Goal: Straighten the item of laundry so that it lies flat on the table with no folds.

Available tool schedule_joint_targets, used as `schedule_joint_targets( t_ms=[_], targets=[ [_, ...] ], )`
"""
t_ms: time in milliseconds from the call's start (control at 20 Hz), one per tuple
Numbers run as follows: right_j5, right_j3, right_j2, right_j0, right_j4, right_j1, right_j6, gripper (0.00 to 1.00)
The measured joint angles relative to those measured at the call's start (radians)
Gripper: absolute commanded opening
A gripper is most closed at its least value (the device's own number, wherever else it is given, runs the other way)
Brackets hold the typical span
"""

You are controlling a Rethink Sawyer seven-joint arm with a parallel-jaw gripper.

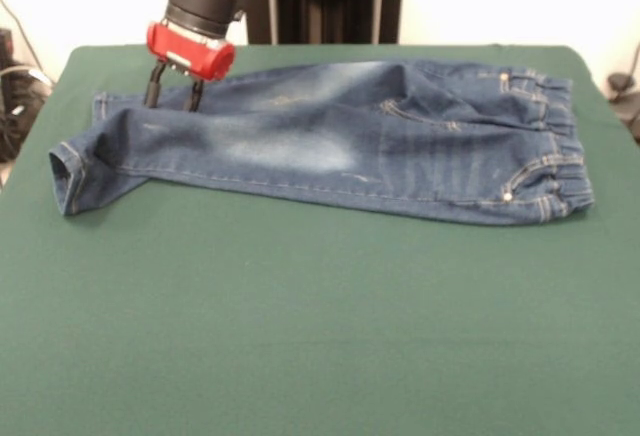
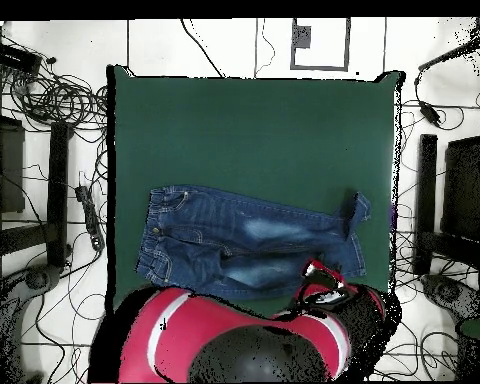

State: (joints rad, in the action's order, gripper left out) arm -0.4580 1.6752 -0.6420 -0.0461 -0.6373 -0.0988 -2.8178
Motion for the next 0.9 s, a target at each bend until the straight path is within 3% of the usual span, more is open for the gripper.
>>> schedule_joint_targets(
  t_ms=[450,900],
  targets=[
    [-0.095,-0.033,-0.095,0.049,0.020,0.097,0.000,1.00],
    [-0.079,-0.070,-0.123,0.057,-0.013,0.122,0.000,1.00]
  ],
)
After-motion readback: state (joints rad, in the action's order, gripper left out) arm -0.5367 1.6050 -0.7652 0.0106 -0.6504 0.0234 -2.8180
